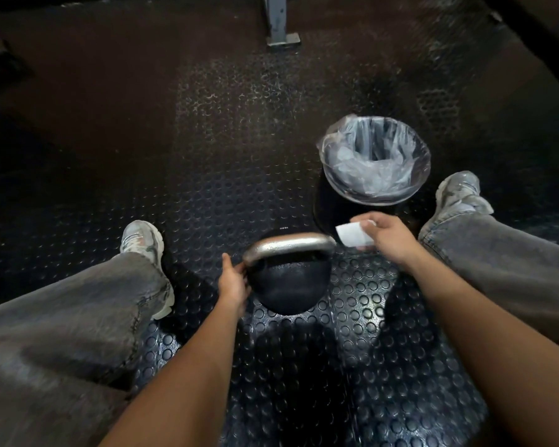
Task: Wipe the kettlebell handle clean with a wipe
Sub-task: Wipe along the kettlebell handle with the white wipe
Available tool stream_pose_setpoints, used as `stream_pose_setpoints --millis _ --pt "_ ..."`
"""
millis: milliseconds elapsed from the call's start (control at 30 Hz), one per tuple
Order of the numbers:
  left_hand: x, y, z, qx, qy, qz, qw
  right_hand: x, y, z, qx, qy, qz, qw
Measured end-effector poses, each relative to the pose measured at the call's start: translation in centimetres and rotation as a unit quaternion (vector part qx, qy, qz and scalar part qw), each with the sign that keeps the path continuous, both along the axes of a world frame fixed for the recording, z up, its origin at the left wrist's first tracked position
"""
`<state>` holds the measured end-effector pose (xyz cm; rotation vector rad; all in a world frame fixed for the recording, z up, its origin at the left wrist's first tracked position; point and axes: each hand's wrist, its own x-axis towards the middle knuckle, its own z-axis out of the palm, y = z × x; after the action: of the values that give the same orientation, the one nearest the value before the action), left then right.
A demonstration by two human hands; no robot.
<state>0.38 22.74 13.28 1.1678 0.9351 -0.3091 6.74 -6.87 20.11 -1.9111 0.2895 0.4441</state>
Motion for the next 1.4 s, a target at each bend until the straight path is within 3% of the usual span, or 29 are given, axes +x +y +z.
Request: stream_pose_setpoints --millis 200,433,500,667,733,833,967,1067,1200,1300,1400 --pt "0.0 0.2 0.0 -0.003 0.003 0.003 1.000 -1.6 1.3 -3.8 -0.029 0.027 0.031 0.999" --pt "0.0 0.0 0.4 -0.016 0.003 0.011 1.000 2.7 4.7 0.0 -0.050 0.018 0.208 0.977" --pt "0.0 0.1 0.4 -0.017 0.003 0.010 1.000 3.8 4.6 0.9 -0.010 0.017 0.225 0.974" --pt "-0.2 0.1 0.6 -0.014 0.004 0.005 1.000 2.4 2.0 -1.1 0.146 0.050 0.103 0.983" --pt "-0.3 0.1 0.6 -0.015 0.003 0.001 1.000 1.0 1.4 -3.1 0.111 0.077 0.067 0.988" --pt "-0.3 0.2 0.5 -0.010 0.003 0.001 1.000 0.1 2.0 -4.1 -0.005 0.084 0.091 0.992" --pt "-0.3 0.0 0.8 -0.004 0.007 0.003 1.000 2.1 3.7 -2.1 -0.003 0.056 0.146 0.988" --pt "-0.3 -0.1 0.7 -0.005 0.005 0.004 1.000 3.4 3.7 -1.0 0.066 0.044 0.193 0.978" --pt "-0.3 0.1 0.7 0.000 0.008 0.009 1.000 2.6 1.2 -3.5 0.207 0.076 0.066 0.973" --pt "-0.3 -0.1 0.9 0.002 0.007 0.006 1.000 0.9 1.1 -5.5 0.146 0.103 0.032 0.983" --pt "-0.4 -0.3 1.1 0.005 0.004 0.005 1.000 1.3 2.7 -4.7 0.034 0.077 0.090 0.992"
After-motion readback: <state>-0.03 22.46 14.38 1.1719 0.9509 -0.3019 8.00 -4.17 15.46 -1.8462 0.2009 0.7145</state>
